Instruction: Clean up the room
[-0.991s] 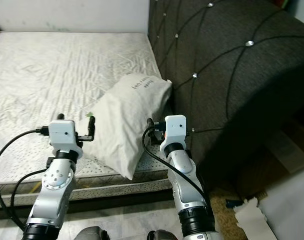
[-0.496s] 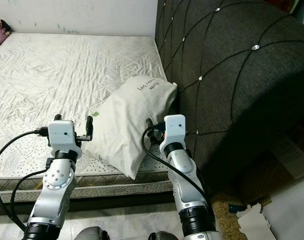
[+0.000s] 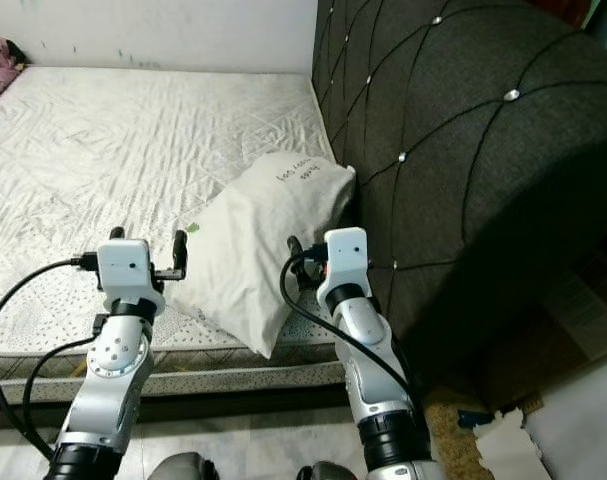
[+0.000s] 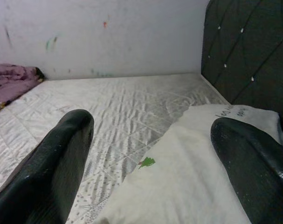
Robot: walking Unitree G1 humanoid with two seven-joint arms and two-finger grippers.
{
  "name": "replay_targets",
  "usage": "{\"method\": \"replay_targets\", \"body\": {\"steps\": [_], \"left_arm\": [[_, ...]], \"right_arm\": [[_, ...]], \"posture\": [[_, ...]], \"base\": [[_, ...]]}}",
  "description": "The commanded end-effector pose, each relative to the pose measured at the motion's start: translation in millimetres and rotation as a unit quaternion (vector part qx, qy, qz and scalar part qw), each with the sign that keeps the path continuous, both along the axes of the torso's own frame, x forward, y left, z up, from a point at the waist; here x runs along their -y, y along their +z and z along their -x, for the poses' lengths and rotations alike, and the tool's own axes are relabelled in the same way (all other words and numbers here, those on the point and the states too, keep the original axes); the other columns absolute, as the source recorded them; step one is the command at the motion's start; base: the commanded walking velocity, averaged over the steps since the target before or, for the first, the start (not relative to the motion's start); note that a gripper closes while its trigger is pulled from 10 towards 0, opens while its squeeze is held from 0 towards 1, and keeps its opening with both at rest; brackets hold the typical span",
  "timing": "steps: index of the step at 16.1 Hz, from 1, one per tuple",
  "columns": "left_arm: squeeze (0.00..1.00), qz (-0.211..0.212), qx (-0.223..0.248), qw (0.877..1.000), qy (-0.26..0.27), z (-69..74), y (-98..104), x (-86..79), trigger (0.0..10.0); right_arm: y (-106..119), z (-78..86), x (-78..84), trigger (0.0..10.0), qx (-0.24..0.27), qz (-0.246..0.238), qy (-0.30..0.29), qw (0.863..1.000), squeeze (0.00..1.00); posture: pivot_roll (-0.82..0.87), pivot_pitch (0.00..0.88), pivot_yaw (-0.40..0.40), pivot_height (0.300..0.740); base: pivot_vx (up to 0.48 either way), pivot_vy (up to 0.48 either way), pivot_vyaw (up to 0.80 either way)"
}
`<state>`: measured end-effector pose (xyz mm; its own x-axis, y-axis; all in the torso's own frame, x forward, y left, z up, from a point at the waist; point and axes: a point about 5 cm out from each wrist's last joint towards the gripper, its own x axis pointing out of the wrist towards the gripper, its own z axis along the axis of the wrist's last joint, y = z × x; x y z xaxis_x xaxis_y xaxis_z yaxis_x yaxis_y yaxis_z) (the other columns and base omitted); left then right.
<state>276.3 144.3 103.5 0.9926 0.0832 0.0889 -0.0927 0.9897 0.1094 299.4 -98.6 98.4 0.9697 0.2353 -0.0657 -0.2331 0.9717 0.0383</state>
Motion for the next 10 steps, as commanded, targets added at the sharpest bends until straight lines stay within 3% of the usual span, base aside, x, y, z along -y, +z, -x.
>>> {"method": "replay_targets", "body": {"steps": [1, 10], "left_arm": [[0.0, 0.002, -0.002, 1.0, 0.016, -1.2, -0.3, -1.9, 10.0], [0.0, 0.028, -0.011, 0.999, 0.042, -3.3, -2.3, -9.2, 10.0]], "right_arm": [[0.4, -0.7, -0.8, 10.0, -0.001, 0.002, 0.005, 1.0, 0.0], [-0.8, -2.1, -1.3, 10.0, -0.005, 0.008, 0.008, 1.0, 0.0]], "posture": [[0.09, 0.0, -0.051, 0.67], [0.09, 0.0, -0.053, 0.665]], "base": [[0.0, 0.0, 0.0], [0.0, 0.0, 0.0]]}}
